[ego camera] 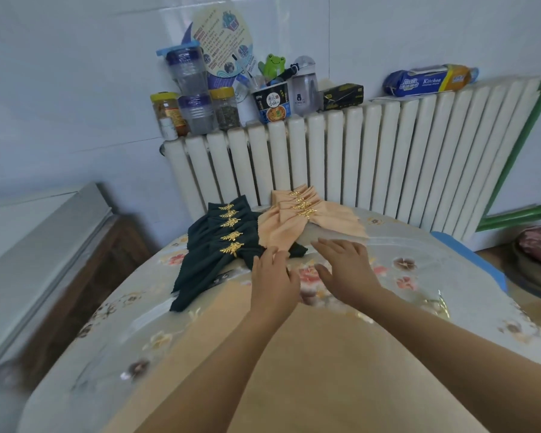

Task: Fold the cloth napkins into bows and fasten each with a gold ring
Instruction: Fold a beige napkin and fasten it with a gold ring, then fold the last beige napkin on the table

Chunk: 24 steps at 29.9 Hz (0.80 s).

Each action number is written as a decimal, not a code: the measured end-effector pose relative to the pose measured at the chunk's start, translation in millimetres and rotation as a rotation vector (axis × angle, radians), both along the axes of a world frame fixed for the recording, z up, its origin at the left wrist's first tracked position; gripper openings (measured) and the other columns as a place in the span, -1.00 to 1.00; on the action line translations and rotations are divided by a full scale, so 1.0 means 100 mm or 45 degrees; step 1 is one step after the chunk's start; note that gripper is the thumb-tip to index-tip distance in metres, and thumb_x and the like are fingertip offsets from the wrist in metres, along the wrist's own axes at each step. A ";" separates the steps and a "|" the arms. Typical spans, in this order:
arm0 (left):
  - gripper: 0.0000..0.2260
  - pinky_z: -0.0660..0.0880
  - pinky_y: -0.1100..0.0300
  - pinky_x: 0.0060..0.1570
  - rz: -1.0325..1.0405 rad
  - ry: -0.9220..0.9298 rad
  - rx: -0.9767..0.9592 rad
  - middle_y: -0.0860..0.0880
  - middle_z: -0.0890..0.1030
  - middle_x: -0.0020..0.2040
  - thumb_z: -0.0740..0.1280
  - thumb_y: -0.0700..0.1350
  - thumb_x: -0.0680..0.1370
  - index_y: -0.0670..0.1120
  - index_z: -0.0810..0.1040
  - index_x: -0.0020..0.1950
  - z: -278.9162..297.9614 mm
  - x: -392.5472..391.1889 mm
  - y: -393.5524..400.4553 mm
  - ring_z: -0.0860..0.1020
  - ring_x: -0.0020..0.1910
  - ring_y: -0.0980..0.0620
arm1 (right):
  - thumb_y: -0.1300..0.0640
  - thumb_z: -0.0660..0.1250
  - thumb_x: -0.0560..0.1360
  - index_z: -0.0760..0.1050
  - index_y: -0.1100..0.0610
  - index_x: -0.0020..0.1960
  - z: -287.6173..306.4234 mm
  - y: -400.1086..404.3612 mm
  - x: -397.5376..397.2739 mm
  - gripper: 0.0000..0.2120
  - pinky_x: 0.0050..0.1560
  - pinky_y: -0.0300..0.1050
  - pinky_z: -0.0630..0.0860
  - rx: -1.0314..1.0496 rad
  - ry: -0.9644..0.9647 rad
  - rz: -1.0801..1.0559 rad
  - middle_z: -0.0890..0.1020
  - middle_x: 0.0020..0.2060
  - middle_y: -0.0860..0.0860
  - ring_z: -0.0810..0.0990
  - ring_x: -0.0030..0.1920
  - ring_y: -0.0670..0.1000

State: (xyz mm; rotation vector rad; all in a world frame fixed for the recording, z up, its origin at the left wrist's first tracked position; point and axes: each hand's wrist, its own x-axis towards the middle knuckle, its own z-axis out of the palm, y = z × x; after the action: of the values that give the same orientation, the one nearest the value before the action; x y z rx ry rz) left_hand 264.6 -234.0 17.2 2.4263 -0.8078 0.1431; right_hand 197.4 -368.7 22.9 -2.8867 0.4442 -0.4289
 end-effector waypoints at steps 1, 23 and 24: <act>-0.68 0.03 0.08 0.47 -0.006 0.011 -0.016 -0.05 0.30 0.40 0.17 -0.13 0.59 -0.12 0.39 0.35 -0.01 -0.17 0.13 0.21 0.43 -0.03 | -0.06 0.08 0.61 0.15 -0.08 0.49 0.02 0.12 -0.17 -0.54 0.37 -0.11 -0.01 0.010 0.018 0.022 0.24 0.47 -0.13 0.16 0.45 -0.08; -0.47 0.18 0.07 0.37 0.042 0.394 0.501 0.04 0.23 0.38 0.30 0.26 0.45 0.15 0.33 0.38 -0.18 -2.60 2.37 0.21 0.41 0.01 | -0.35 0.28 0.38 0.26 -0.21 0.41 -0.39 1.25 -2.87 -0.36 0.39 -0.06 0.11 0.220 0.469 0.443 0.22 0.44 -0.18 0.15 0.44 -0.02; -0.42 0.13 0.05 0.38 0.011 0.422 0.530 0.04 0.18 0.42 0.32 0.28 0.43 0.17 0.28 0.41 -0.18 -2.66 2.46 0.16 0.44 0.00 | -0.45 0.28 0.28 0.20 -0.23 0.43 -0.39 1.25 -2.94 -0.22 0.42 -0.01 0.05 0.264 0.538 0.459 0.15 0.47 -0.18 0.07 0.47 -0.02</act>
State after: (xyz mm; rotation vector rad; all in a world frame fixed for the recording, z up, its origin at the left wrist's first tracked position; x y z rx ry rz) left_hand -1.1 12.4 -1.0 2.7314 -0.7284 -0.4561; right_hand -96.8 -243.3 -16.0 -2.7570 0.0137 0.2721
